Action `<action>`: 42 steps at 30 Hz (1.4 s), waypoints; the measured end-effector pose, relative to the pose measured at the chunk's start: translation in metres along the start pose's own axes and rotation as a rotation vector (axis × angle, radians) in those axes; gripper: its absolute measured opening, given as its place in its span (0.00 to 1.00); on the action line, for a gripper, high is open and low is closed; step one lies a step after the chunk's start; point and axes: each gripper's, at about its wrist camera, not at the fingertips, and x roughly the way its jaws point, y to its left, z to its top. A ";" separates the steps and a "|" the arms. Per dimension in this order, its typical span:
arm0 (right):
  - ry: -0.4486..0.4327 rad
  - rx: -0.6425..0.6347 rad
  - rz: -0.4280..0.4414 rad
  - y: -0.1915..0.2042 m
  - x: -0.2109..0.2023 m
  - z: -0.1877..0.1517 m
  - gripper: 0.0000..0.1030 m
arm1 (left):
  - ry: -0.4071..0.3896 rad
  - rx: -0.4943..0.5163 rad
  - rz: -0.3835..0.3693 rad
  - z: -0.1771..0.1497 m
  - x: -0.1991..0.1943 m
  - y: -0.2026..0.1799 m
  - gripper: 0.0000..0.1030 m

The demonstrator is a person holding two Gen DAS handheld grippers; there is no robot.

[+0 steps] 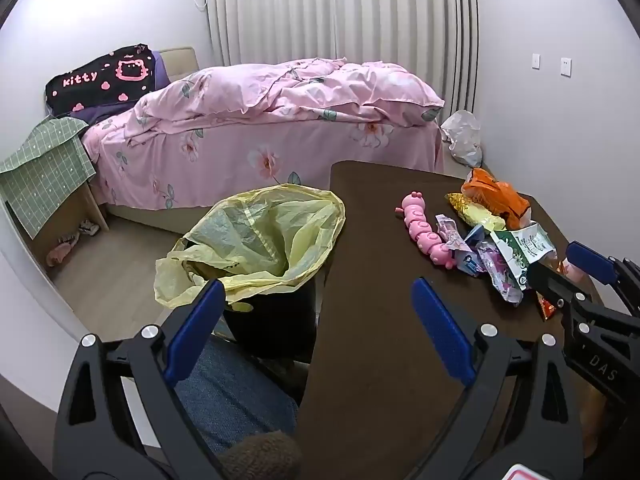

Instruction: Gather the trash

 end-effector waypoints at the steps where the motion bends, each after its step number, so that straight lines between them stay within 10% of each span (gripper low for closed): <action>1: 0.001 0.000 0.000 0.000 0.000 0.000 0.61 | 0.003 -0.004 -0.003 0.000 0.000 0.000 0.87; 42: -0.008 -0.032 0.006 0.008 0.000 0.004 0.61 | -0.001 -0.032 0.005 -0.004 -0.008 0.006 0.87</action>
